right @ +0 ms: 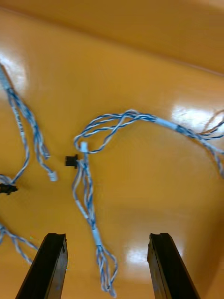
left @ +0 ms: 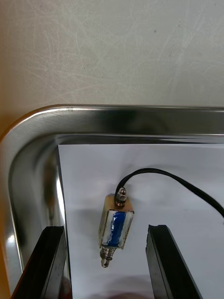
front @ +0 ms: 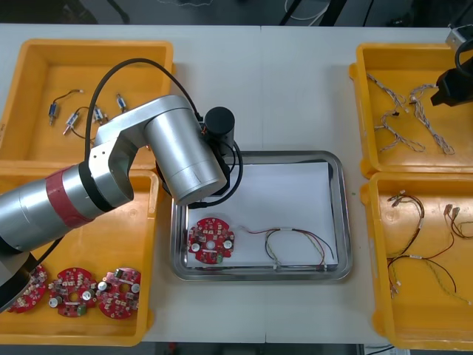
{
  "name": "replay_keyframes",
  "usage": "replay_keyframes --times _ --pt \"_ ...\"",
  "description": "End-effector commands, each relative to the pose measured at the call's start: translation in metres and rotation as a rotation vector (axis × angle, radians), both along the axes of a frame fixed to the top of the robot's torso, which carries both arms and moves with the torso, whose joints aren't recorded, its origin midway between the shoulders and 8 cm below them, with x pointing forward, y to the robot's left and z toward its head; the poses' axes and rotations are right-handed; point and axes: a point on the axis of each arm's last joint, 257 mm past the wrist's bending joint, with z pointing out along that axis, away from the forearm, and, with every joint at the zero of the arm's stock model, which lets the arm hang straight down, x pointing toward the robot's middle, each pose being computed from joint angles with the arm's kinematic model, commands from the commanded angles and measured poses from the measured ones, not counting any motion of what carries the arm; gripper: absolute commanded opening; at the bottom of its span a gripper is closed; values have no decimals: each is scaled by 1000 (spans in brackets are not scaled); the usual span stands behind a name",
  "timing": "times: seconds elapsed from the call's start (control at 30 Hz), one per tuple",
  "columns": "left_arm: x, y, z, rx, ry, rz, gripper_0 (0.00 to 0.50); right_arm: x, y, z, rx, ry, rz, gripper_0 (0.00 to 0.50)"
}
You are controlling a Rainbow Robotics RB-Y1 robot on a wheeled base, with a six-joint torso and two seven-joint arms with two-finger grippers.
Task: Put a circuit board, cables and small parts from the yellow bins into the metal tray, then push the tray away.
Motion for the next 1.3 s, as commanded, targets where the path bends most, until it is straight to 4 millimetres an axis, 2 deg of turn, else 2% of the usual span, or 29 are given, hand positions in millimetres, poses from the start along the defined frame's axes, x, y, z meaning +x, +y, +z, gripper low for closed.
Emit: replay_keyframes --times 0.03,0.4,0.6,0.9,1.0,1.3 --pt "-4 -15 2 -32 -5 -2 500 9 -24 25 3 -75 -50 500" --pt "-4 -17 31 -81 -22 5 500 11 -31 3 54 -59 -90 500" --pt "-10 -9 49 -75 -27 8 500 11 -21 -13 128 -52 -109 500" --pt "-17 4 80 -100 -15 -6 500 10 -10 -30 142 -29 -107 500" --pt "-15 12 91 -111 -19 -6 500 10 -4 -34 155 -23 -104 500" --pt "-8 52 117 -72 -11 -49 500 12 11 -44 202 -24 -99 500"
